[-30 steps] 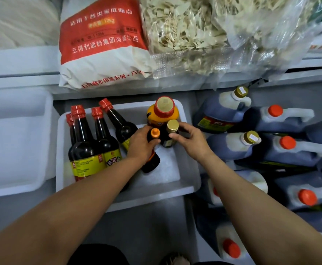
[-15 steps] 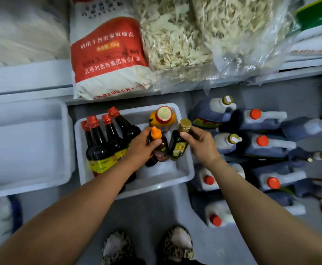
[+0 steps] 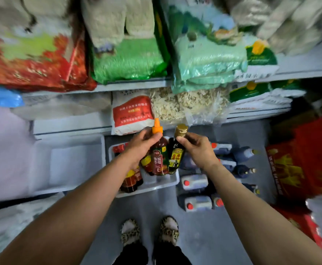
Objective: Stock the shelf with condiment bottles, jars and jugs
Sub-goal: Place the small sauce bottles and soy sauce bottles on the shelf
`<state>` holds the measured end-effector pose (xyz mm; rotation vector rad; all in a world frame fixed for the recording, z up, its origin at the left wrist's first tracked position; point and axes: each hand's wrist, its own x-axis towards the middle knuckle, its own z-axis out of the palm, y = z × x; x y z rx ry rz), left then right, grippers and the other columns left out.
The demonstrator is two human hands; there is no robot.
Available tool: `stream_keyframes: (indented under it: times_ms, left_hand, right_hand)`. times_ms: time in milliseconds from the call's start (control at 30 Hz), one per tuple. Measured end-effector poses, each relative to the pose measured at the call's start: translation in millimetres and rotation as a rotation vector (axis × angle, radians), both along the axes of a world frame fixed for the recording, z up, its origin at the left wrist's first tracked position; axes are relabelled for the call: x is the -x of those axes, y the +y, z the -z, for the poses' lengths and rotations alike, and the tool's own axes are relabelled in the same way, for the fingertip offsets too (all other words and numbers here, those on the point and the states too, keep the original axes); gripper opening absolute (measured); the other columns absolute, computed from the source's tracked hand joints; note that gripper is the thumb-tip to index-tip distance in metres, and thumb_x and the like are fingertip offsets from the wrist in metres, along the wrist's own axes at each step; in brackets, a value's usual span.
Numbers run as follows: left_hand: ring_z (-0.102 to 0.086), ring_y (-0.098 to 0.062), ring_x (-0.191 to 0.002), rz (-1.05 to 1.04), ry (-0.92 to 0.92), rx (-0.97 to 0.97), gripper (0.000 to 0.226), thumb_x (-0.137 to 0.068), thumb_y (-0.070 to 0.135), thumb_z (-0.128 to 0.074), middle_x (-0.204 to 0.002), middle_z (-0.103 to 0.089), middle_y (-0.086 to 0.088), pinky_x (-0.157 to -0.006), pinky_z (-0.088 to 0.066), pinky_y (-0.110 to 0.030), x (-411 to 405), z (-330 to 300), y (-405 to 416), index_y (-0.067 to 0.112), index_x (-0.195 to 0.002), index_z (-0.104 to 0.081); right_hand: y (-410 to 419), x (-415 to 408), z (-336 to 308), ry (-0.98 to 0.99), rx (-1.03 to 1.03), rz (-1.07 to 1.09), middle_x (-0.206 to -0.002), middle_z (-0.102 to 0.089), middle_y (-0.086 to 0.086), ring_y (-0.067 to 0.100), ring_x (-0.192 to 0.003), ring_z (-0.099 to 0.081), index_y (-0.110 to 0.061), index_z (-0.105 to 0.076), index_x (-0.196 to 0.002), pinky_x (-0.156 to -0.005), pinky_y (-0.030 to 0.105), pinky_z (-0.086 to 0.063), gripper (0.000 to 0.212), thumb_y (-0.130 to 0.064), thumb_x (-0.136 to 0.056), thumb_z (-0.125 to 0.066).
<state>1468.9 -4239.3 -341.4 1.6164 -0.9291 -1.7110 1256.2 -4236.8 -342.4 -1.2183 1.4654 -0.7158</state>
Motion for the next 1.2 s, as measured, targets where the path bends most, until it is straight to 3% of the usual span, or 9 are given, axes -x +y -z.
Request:
stream_keyframes:
  times_ms: [67, 200, 300, 400, 533, 700, 900, 1033, 1200]
  left_hand:
    - [-0.06, -0.017, -0.111, -0.013, 0.021, 0.041, 0.028, -0.076, 0.053, -0.073, -0.112, -0.065, 0.01, -0.091, -0.05, -0.038, -9, -62, -4, 0.046, -0.101, -0.063]
    - [-0.06, -0.019, -0.113, -0.026, 0.065, 0.155, 0.066, -0.06, 0.055, -0.076, -0.12, -0.065, 0.002, -0.092, -0.049, -0.038, -34, -181, -15, 0.031, -0.12, -0.06]
    - [-0.064, -0.021, -0.108, -0.053, 0.064, 0.271, 0.055, -0.066, 0.046, -0.078, -0.117, -0.069, -0.005, -0.095, -0.051, -0.041, -53, -256, -28, 0.027, -0.116, -0.062]
    - [-0.07, -0.014, -0.089, -0.053, 0.066, 0.399, 0.033, -0.074, 0.033, -0.079, -0.097, -0.076, -0.001, -0.075, -0.054, -0.029, -66, -317, -44, 0.024, -0.103, -0.066]
    - [-0.067, -0.009, -0.083, -0.098, 0.05, 0.546, 0.026, -0.079, 0.026, -0.079, -0.097, -0.072, 0.002, -0.075, -0.051, -0.028, -77, -382, -66, 0.024, -0.101, -0.066]
    - [-0.066, -0.013, -0.069, -0.2, -0.005, 0.667, 0.018, -0.079, 0.029, -0.079, -0.088, -0.074, -0.004, -0.062, -0.046, -0.025, -82, -429, -97, 0.024, -0.089, -0.065]
    - [-0.069, -0.017, -0.082, -0.272, -0.01, 0.703, 0.023, -0.077, 0.033, -0.081, -0.094, -0.074, -0.004, -0.067, -0.052, -0.029, -66, -457, -148, 0.025, -0.091, -0.064]
    - [-0.069, -0.018, -0.093, -0.329, -0.017, 0.704, 0.025, -0.078, 0.032, -0.081, -0.101, -0.072, -0.003, -0.077, -0.056, -0.035, -48, -477, -185, 0.023, -0.095, -0.065]
    - [-0.066, -0.019, -0.097, -0.403, -0.056, 0.723, 0.027, -0.079, 0.029, -0.08, -0.108, -0.069, -0.004, -0.08, -0.056, -0.038, -31, -492, -225, 0.02, -0.099, -0.064]
  right_hand:
    - [-2, -6, -60, 0.012, 0.045, -0.003, -0.084, -0.075, -0.001, 0.003, -0.078, -0.063, -0.017, -0.073, -0.087, -0.075, 0.026, -0.049, 0.017, -0.034, -0.09, -0.07]
    - [-10, -24, -178, -0.023, 0.142, -0.012, -0.092, -0.074, 0.013, 0.007, -0.082, -0.062, -0.006, -0.072, -0.09, -0.078, 0.027, -0.048, 0.016, -0.022, -0.091, -0.07]
    - [-21, -41, -253, -0.02, 0.265, -0.008, -0.088, -0.077, -0.001, 0.002, -0.08, -0.066, -0.015, -0.076, -0.089, -0.076, 0.018, -0.051, 0.006, -0.02, -0.088, -0.073]
    - [-36, -54, -313, 0.005, 0.395, 0.021, -0.083, -0.076, 0.001, 0.002, -0.073, -0.062, -0.007, -0.076, -0.09, -0.071, 0.017, -0.049, 0.018, -0.024, -0.086, -0.075]
    - [-66, -66, -379, -0.009, 0.527, 0.037, -0.081, -0.073, 0.007, 0.007, -0.073, -0.059, -0.003, -0.074, -0.089, -0.071, 0.028, -0.048, 0.022, -0.024, -0.088, -0.074]
    - [-109, -69, -431, -0.018, 0.659, 0.05, -0.084, -0.077, -0.008, 0.002, -0.076, -0.065, -0.019, -0.078, -0.089, -0.078, 0.034, -0.054, 0.012, -0.03, -0.088, -0.073]
    - [-172, -50, -474, -0.092, 0.738, 0.011, -0.086, -0.076, -0.003, 0.013, -0.086, -0.07, -0.016, -0.076, -0.086, -0.09, 0.044, -0.055, 0.017, -0.032, -0.091, -0.07]
    - [-218, -35, -500, -0.077, 0.782, -0.001, -0.087, -0.077, -0.001, 0.016, -0.088, -0.073, -0.013, -0.077, -0.091, -0.086, 0.037, -0.058, 0.018, -0.03, -0.091, -0.07]
    - [-269, -18, -508, -0.046, 0.798, -0.058, -0.072, -0.072, -0.017, -0.006, -0.067, -0.064, -0.024, -0.074, -0.082, -0.059, 0.009, -0.045, 0.013, -0.031, -0.092, -0.069]
